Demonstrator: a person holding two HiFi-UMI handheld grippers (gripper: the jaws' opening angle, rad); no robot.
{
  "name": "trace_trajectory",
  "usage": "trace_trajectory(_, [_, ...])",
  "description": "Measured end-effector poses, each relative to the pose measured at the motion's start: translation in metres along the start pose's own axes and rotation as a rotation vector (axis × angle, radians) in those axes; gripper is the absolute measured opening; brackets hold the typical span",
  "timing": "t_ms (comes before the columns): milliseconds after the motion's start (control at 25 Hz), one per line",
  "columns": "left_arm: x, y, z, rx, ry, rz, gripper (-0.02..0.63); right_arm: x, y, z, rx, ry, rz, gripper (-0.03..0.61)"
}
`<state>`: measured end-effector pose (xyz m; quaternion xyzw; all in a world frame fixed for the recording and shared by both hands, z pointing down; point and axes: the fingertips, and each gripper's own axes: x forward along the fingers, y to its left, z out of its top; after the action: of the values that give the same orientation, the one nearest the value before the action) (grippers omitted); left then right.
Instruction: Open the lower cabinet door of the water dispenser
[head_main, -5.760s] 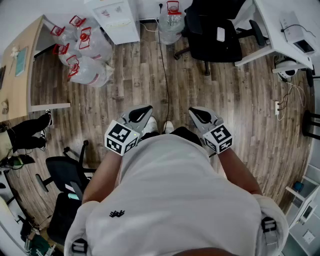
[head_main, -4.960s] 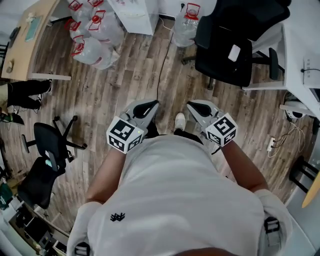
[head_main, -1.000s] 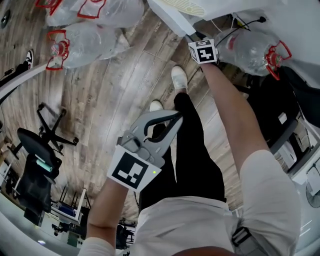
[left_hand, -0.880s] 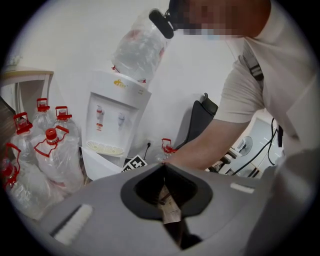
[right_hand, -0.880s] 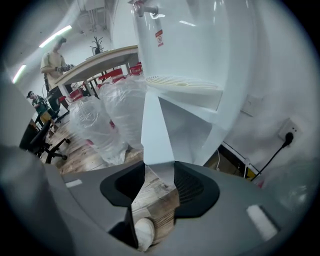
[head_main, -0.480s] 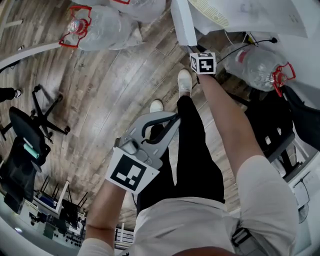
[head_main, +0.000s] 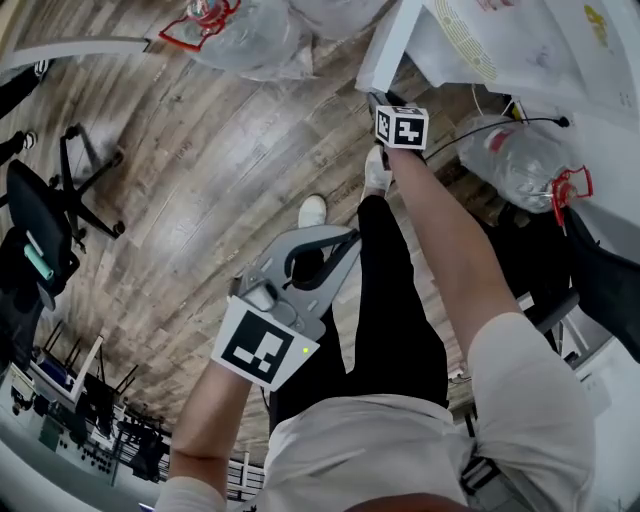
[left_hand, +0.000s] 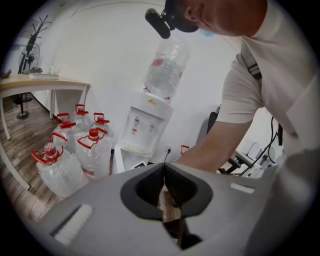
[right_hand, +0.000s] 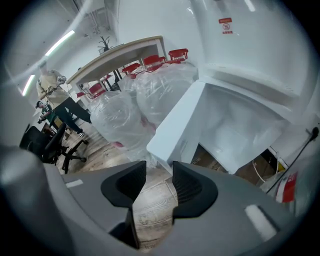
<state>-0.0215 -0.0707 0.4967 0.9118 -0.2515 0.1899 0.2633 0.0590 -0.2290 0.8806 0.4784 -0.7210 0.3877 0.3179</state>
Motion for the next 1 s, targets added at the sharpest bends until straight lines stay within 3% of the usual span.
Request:
trace_trajectory(560, [-0.041, 0.022, -0.021, -0.069, -0.065, 0.104, 0.057, 0.043, 0.071, 0.039, -0.079, -0.006, 0.091, 0.164])
trace_trajectory(1000, [-0.061, 0.033, -0.039, -0.112, -0.094, 0.162, 0.057, 0.069, 0.108, 0.073, -0.151, -0.028, 0.108, 0.138])
